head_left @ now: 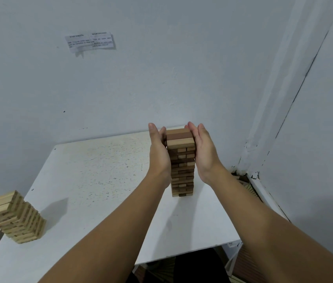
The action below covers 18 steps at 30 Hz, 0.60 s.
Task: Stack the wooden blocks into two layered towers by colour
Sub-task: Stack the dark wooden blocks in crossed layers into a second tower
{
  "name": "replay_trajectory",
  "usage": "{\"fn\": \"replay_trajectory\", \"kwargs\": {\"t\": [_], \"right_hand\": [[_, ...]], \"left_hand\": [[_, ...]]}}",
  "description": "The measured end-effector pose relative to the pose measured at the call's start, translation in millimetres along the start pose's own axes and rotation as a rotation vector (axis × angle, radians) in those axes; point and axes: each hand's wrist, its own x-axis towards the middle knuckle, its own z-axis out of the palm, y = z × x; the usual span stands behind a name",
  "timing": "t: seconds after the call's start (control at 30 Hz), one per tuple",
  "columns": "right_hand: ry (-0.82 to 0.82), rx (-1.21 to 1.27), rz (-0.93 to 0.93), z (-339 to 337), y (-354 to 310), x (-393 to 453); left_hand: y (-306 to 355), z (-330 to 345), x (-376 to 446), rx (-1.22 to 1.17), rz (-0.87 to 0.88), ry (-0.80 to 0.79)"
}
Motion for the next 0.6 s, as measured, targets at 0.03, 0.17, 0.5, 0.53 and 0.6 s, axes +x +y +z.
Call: {"fn": "replay_trajectory", "kwargs": {"t": [0.03, 0.17, 0.5, 0.53, 0.6], "right_hand": [[0.006, -0.004, 0.006, 0.1, -0.5, -0.5], [-0.006, -0.008, 0.009, -2.9, 6.5, 1.9], [0.010, 0.036, 0.068, -6.3, 22.6, 1.1], [0.005, 0.054, 0.073, -5.3, 22.7, 0.3], [0.013, 0.076, 0.068, -5.7, 24.7, 0.9]], "left_hand": [[-0.4, 0.5, 0.2, 0.016, 0.003, 0.001], [-4.5, -2.6, 2.6, 0.002, -0.004, -0.055], [-21.2, -16.4, 0.3, 0.031, -0.062, -0.071], [-22.4, -15.1, -1.4, 0.029, -0.083, -0.083], [-24.3, -12.9, -2.9, 0.005, -0.111, -0.105]]}}
